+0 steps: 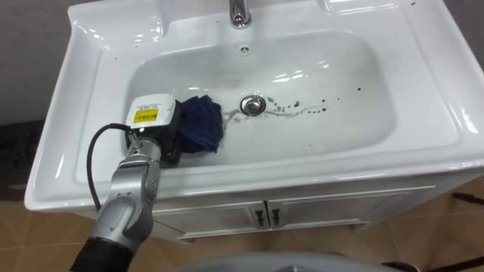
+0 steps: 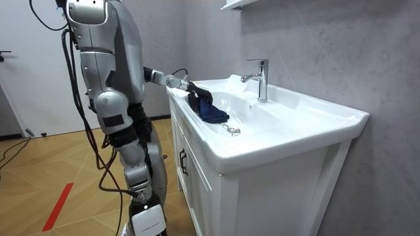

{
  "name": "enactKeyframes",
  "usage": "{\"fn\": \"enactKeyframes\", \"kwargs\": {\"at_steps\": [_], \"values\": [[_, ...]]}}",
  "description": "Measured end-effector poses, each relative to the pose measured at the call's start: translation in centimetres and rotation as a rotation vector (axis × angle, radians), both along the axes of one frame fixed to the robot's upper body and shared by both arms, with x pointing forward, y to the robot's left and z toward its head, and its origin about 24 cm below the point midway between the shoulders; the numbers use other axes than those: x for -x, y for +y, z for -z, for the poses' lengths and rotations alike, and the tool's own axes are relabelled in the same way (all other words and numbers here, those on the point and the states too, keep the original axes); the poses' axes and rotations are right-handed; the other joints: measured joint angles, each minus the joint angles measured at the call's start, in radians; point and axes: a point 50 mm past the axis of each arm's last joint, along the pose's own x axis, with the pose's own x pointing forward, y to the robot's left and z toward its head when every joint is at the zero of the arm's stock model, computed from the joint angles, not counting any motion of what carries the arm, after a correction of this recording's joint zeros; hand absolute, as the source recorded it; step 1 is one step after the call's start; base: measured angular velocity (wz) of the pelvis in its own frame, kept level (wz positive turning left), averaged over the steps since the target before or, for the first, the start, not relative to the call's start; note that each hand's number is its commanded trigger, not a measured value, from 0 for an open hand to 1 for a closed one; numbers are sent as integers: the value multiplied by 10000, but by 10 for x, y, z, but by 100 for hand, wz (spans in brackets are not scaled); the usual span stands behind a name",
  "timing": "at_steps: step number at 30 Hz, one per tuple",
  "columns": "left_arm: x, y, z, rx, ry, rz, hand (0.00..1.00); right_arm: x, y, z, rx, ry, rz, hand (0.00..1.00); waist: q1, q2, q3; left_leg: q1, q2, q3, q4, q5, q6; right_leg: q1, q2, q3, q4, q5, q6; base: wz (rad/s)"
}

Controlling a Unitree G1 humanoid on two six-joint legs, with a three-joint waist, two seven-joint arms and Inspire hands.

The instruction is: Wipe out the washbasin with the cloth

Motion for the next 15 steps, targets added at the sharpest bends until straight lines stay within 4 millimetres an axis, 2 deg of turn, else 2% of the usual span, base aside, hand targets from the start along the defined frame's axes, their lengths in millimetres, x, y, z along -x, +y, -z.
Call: {"fn": "enactKeyframes", "kwargs": {"at_steps": [11,15], "values": [[-1,-8,4,30,170,55,100,3,-2,0,123,285,-263,0,-103,-94,-21,84,-24,35,-61,1,1,82,-24,13,40,-3,8,0],[-2,-16,6,173,273,143,100,1,-1,0,103,209,-329,0,-296,-171,-38,161,-65,49,-173,5,4,77,-72,8,64,-83,63,0]]}}
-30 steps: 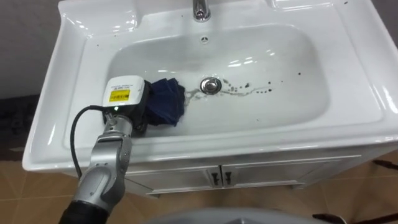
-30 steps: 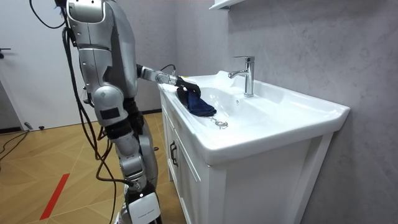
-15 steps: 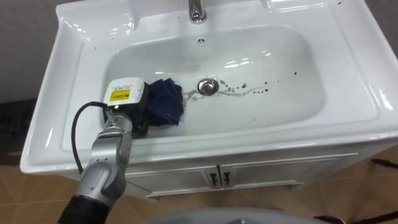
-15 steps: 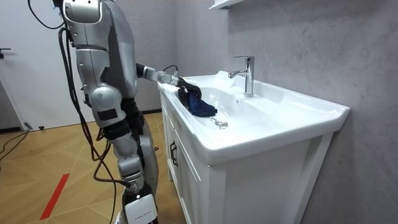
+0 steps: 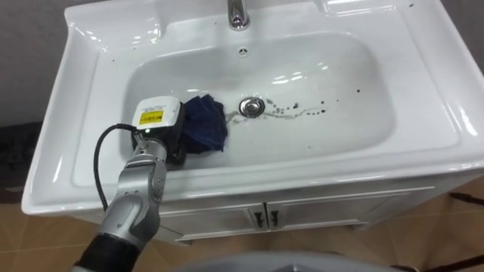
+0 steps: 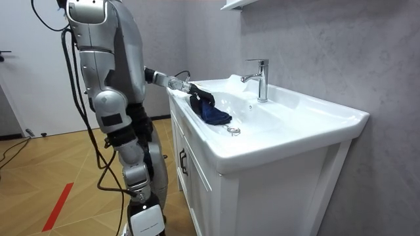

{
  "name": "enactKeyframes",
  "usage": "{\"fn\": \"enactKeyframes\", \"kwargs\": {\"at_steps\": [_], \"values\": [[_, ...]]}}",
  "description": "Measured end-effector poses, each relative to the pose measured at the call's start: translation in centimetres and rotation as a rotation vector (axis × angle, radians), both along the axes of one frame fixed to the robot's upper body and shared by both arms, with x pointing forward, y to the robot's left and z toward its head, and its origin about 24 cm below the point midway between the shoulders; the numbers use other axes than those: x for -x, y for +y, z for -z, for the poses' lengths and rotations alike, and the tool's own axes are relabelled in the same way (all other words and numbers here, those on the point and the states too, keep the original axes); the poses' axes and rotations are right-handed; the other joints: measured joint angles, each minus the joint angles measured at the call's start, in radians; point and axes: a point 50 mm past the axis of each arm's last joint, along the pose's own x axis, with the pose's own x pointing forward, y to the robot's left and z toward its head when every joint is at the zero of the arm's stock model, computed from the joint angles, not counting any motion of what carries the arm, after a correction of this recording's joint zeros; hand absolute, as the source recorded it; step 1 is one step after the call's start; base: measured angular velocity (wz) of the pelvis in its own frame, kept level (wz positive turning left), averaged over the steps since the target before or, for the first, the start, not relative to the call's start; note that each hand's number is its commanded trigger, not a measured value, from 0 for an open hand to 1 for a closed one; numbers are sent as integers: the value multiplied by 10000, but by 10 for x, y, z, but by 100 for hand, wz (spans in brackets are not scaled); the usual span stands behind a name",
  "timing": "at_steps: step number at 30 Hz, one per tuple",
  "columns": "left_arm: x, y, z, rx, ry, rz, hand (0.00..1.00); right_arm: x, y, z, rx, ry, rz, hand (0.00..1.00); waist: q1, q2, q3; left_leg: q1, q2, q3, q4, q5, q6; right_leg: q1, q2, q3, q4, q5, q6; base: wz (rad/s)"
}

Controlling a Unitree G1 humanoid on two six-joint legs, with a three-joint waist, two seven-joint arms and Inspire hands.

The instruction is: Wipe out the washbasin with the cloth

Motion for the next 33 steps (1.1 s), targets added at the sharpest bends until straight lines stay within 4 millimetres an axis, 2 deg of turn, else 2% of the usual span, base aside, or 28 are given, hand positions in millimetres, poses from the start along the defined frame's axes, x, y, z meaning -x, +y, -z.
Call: {"fn": "enactKeyframes", "kwargs": {"at_steps": [4,14,18,23,26,30,33], "values": [[-4,-7,-1,14,-61,274,100,3,2,1,-32,163,49,0,-73,-108,8,-97,16,69,6,0,0,-120,0,-1,24,-1,-1,0],[-37,-37,-7,393,-308,1070,100,-10,2,0,134,91,-178,0,-609,-124,16,-691,37,237,63,35,50,-865,-21,213,333,3,-7,-4],[-43,-45,-11,522,-396,1513,100,-13,3,0,85,7,-206,0,-850,-125,25,-785,42,260,67,35,50,-941,-19,218,313,5,-9,-1],[-52,-55,-16,1045,-301,1698,100,-16,3,0,87,-9,-433,0,-970,-131,47,-883,74,396,66,34,49,-1058,-5,268,331,27,-32,0],[-58,-63,-19,1163,-272,1887,100,-15,2,0,65,25,-602,0,-1153,-87,74,-926,75,402,85,33,49,-1087,-9,282,356,28,-32,0],[-63,-70,-26,1190,-452,2194,100,-16,3,0,-215,107,-571,0,-1434,131,175,-1145,156,499,231,32,49,-1259,4,309,483,31,-38,0],[-67,-76,-31,1069,-425,2516,100,-18,3,0,-349,150,-564,0,-1545,271,184,-1210,158,548,231,33,51,-1435,12,368,617,26,-50,-5]]}}
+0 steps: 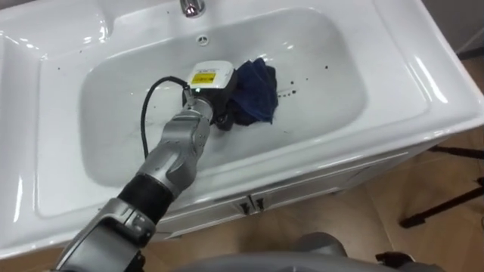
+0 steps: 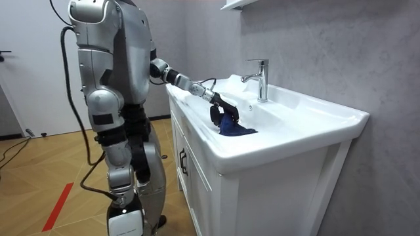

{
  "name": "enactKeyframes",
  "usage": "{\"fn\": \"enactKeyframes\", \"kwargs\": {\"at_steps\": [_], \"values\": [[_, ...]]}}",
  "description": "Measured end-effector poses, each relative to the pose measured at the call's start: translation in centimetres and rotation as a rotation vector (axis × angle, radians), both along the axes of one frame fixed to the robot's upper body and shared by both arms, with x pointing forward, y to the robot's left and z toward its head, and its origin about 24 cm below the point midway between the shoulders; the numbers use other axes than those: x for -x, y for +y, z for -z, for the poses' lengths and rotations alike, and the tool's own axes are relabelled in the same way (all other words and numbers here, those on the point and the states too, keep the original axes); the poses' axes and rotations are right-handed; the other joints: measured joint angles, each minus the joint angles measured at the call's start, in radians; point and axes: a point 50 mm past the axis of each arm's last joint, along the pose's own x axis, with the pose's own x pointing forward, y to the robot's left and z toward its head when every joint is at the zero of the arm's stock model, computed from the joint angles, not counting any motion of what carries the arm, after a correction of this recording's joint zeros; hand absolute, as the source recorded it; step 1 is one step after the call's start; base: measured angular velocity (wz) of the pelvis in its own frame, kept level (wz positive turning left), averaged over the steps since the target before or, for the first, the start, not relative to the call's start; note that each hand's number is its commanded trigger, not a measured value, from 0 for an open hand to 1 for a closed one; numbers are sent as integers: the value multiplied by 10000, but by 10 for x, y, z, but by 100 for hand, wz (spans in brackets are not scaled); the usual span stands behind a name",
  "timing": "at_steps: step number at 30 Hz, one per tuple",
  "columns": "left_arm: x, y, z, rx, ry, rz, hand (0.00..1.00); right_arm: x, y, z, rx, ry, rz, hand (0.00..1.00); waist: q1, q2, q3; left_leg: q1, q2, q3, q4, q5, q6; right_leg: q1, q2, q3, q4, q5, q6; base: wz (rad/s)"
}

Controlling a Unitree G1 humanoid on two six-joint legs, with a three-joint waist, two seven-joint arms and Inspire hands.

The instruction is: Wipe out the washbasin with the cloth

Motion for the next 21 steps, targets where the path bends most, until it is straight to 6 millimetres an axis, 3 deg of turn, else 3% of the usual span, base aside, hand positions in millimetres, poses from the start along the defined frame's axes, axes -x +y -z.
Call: {"fn": "enactKeyframes", "kwargs": {"at_steps": [3,8,13,21], "values": [[-3,-4,-3,-137,7,246,100,-3,0,0,-109,2,-55,0,-76,19,-5,-11,24,197,14,1,3,-91,15,214,3,-5,-6,-13],[-5,-18,-9,-264,-178,908,100,-4,2,0,-105,100,-531,0,-135,112,6,-93,10,309,107,7,16,-116,-14,216,-14,5,14,1],[-6,-22,-13,-2,-77,1021,100,-10,1,-1,-79,-87,-605,0,-129,344,-3,-99,13,316,107,8,15,-115,-13,206,-31,3,12,0],[-1,-39,-25,756,-152,1663,100,-10,-1,-2,-108,-280,-235,0,-282,325,6,-41,-6,370,-35,13,23,53,-24,96,-160,12,21,3]]}}
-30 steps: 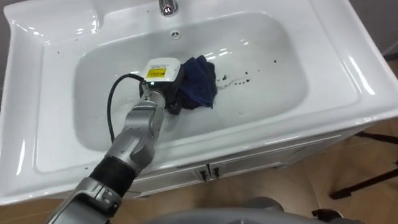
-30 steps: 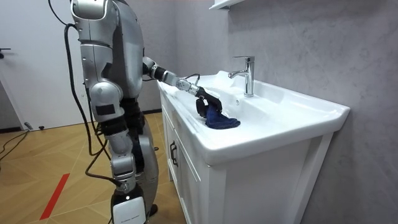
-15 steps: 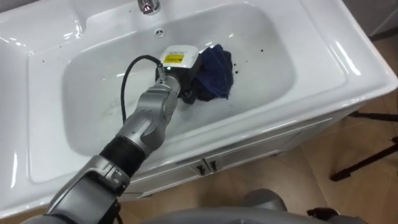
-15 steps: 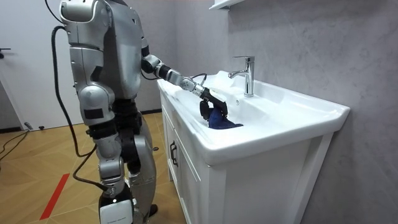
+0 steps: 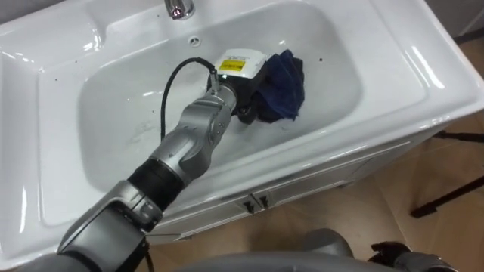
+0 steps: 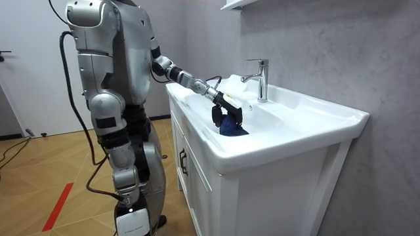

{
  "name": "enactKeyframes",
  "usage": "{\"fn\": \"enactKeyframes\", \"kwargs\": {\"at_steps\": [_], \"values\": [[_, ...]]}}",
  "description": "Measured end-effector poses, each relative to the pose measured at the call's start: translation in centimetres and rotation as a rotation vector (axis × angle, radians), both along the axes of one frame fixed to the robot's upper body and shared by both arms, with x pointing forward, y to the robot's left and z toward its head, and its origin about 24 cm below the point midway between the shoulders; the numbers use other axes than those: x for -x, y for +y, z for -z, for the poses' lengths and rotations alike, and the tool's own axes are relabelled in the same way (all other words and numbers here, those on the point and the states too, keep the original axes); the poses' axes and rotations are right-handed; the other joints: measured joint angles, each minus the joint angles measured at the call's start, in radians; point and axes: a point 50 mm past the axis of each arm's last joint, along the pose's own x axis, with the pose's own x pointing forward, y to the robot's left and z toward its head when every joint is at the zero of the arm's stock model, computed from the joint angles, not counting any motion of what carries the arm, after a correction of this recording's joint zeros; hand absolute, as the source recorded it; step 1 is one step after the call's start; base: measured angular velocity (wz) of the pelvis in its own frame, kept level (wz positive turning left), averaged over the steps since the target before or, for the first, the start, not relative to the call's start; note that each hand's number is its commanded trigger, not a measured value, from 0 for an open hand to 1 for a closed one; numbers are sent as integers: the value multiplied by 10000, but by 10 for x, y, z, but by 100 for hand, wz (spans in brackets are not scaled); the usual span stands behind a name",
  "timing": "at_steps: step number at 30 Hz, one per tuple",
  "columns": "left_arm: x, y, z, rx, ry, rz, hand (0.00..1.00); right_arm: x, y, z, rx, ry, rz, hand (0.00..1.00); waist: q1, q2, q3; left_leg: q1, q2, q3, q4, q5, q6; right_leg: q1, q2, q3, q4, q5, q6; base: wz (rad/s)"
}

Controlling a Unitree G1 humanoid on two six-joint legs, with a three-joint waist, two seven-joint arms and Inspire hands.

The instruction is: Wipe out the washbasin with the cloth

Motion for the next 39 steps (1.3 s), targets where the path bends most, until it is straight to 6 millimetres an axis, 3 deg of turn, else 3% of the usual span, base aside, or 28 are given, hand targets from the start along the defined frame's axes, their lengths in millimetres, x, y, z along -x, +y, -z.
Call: {"fn": "enactKeyframes", "kwargs": {"at_steps": [4,14,27,33,39], "values": [[1,-6,-5,690,149,244,100,6,-1,1,179,78,35,0,-153,1,-1,34,14,4,-9,1,0,15,13,1,-6,4,-5,2],[0,-15,-14,1819,290,618,100,10,1,1,125,-167,353,0,-111,58,-36,46,29,63,49,1,0,-8,4,36,2,14,-13,-1],[11,-37,-70,4680,-1297,2255,100,23,-6,1,408,-244,1296,0,-81,75,-21,640,19,148,-200,4,0,385,47,267,-6,14,-14,-5],[11,-36,-67,4407,-1344,2225,100,30,-6,1,477,-129,1508,0,-90,66,-15,734,41,323,-203,4,0,372,58,458,8,13,-13,-9],[11,-29,-46,3072,-1124,1957,100,33,-7,1,521,40,1589,0,-98,5,26,722,36,338,-217,4,0,338,63,506,2,13,-13,-2]]}}
